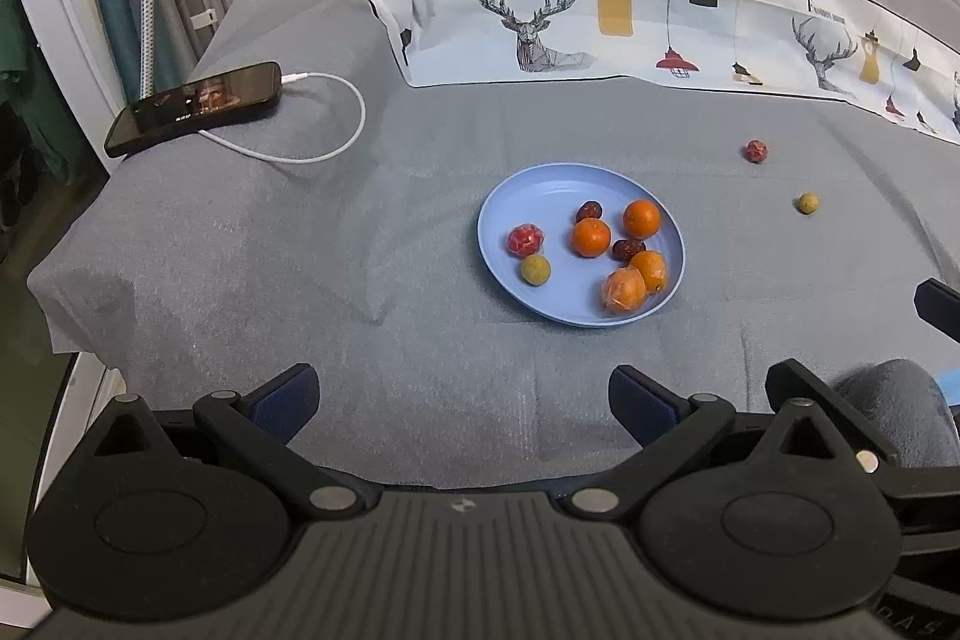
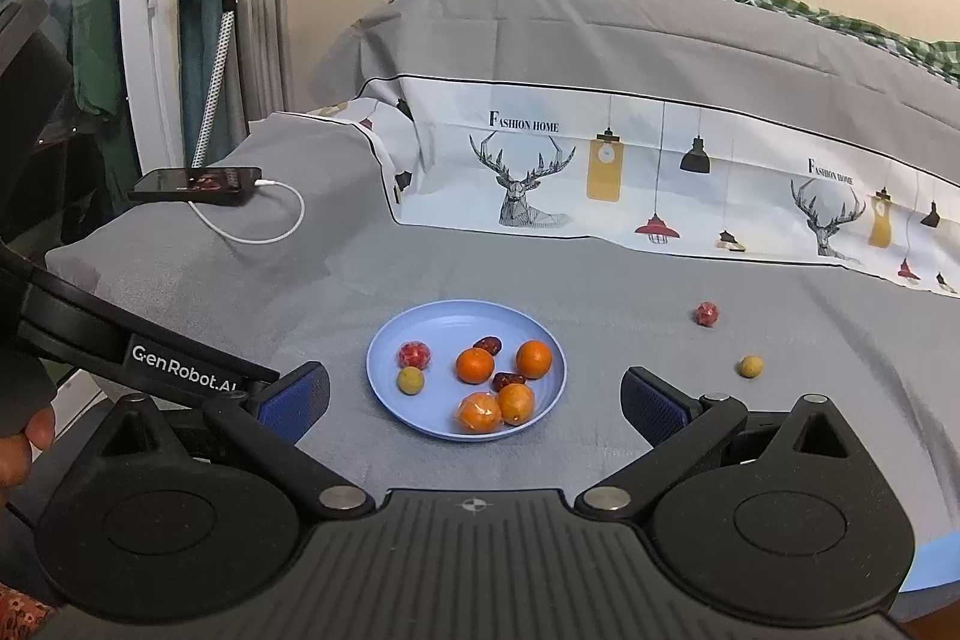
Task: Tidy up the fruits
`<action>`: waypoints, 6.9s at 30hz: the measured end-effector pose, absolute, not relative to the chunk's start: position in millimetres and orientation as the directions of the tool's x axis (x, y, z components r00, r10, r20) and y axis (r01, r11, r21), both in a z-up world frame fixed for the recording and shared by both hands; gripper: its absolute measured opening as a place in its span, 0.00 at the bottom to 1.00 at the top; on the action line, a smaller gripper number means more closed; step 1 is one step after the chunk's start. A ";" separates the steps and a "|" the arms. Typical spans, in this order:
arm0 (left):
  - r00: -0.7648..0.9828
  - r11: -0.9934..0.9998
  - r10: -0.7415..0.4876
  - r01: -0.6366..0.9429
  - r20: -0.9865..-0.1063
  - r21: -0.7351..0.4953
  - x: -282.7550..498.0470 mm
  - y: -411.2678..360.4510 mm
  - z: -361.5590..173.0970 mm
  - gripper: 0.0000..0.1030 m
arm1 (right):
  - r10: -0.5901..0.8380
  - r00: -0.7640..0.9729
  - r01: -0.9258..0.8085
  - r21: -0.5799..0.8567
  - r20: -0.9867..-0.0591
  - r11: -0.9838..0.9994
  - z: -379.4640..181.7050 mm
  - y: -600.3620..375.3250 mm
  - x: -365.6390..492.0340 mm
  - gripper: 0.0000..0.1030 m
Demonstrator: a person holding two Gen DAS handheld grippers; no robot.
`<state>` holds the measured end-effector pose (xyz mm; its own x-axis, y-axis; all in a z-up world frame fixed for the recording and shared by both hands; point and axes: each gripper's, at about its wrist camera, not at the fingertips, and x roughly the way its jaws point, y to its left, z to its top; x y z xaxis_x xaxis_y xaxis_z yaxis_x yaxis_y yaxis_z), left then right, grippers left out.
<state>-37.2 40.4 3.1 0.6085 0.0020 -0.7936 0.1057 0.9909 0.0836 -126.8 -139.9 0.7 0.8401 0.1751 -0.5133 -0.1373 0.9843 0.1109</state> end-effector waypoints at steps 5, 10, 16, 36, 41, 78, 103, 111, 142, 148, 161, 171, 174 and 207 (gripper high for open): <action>0.604 0.990 0.000 0.110 -0.797 0.084 -34.7 40.5 2.0 1.00 | 0.174 0.837 -0.133 0.114 -0.519 0.984 0.2 -141.0 -126.1 0.99; 0.601 0.990 0.003 0.112 -0.799 0.088 -32.5 40.0 0.6 1.00 | 0.173 0.834 -0.131 0.115 -0.524 0.985 -0.8 -139.9 -123.7 0.99; 0.592 0.990 0.006 0.112 -0.806 0.090 -29.5 37.9 -2.8 1.00 | 0.172 0.829 -0.128 0.119 -0.532 0.985 -3.7 -138.8 -119.7 0.99; 0.547 0.986 0.032 0.117 -0.837 0.115 -12.3 29.6 -19.7 1.00 | 0.190 0.796 -0.111 0.170 -0.575 0.979 -21.5 -143.8 -101.5 0.99; 0.519 0.985 0.041 0.122 -0.854 0.121 -3.9 24.1 -27.5 1.00 | 0.200 0.774 -0.096 0.201 -0.601 0.975 -30.7 -148.6 -92.7 0.99; 0.592 0.836 -0.180 0.512 -0.785 0.195 274.1 -285.8 -132.9 1.00 | -0.537 0.421 0.800 0.019 -0.731 0.600 -253.2 -387.9 135.4 0.99; 0.515 0.795 -0.223 0.588 -0.827 0.152 313.2 -339.1 -182.1 0.99 | -0.624 0.348 0.881 0.018 -0.700 0.472 -267.4 -459.9 153.8 0.99; 0.503 0.778 -0.298 0.621 -0.811 0.099 285.9 -334.4 -160.8 0.30 | -0.623 0.401 0.871 0.069 -0.672 0.486 -257.0 -447.5 146.9 0.27; 0.653 0.973 -0.189 0.223 -0.733 -0.052 -25.3 30.0 36.4 0.30 | 0.048 0.897 0.034 0.177 -0.440 0.984 8.9 -177.7 -112.7 0.27; 0.692 0.973 -0.200 0.225 -0.694 -0.056 -59.3 40.9 47.2 0.30 | 0.080 0.911 -0.025 0.139 -0.406 0.990 20.7 -149.7 -146.7 0.27; 0.698 0.976 -0.207 0.191 -0.685 -0.101 -79.8 60.2 48.5 0.30 | 0.111 0.913 -0.074 0.108 -0.393 0.991 27.6 -134.2 -157.9 0.27; 0.676 0.975 -0.213 0.190 -0.706 -0.112 -70.9 59.2 39.8 0.30 | 0.110 0.900 -0.066 0.118 -0.422 0.991 20.3 -133.1 -149.9 0.27; 0.661 0.975 -0.213 0.188 -0.719 -0.116 -63.2 59.0 33.8 0.30 | 0.117 0.889 -0.068 0.124 -0.442 0.990 14.9 -133.2 -144.7 0.27; 0.566 0.977 -0.173 0.202 -0.806 -0.068 149.3 7.2 -59.7 0.30 | 0.215 0.744 -0.267 0.014 -0.632 0.964 -86.9 -128.1 54.0 0.28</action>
